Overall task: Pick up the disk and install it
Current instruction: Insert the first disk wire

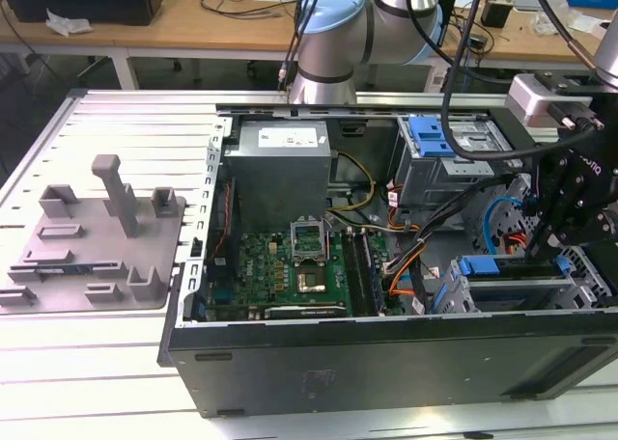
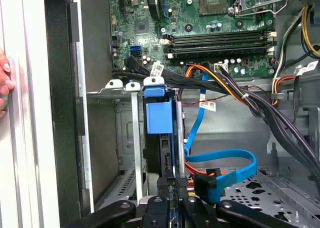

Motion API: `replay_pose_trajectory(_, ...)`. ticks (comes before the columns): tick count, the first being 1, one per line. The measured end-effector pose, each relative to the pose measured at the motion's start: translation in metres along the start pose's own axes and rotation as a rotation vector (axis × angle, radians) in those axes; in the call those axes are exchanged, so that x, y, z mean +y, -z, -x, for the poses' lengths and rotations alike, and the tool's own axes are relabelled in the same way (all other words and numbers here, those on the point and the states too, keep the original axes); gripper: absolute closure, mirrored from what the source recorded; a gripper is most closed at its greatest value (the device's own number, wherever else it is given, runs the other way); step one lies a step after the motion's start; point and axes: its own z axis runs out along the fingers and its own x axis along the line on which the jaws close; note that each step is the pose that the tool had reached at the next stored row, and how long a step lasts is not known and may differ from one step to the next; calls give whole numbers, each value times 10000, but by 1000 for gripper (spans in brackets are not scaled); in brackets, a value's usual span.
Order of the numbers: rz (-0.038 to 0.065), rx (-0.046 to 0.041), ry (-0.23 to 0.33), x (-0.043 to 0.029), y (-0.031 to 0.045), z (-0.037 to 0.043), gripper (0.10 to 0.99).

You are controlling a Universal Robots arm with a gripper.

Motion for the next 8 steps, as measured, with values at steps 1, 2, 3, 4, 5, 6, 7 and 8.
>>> replay_pose_trajectory(1, 0, 1, 0, 0, 0, 0, 918)
replay_pose_trajectory(2, 0, 0, 0, 0, 0, 0, 918)
replay_pose_trajectory(3, 0, 0, 0, 0, 0, 1, 918)
replay_pose_trajectory(4, 0, 0, 0, 0, 0, 1, 918)
replay_pose_trajectory(5, 1, -1, 0, 0, -12, 2, 918)
replay_pose_trajectory(6, 0, 0, 0, 0, -21, 3, 918)
replay_pose_trajectory(7, 0, 0, 0, 1, -28, 3, 918)
replay_pose_trajectory(8, -1, 3, 1, 0, -32, 4, 918)
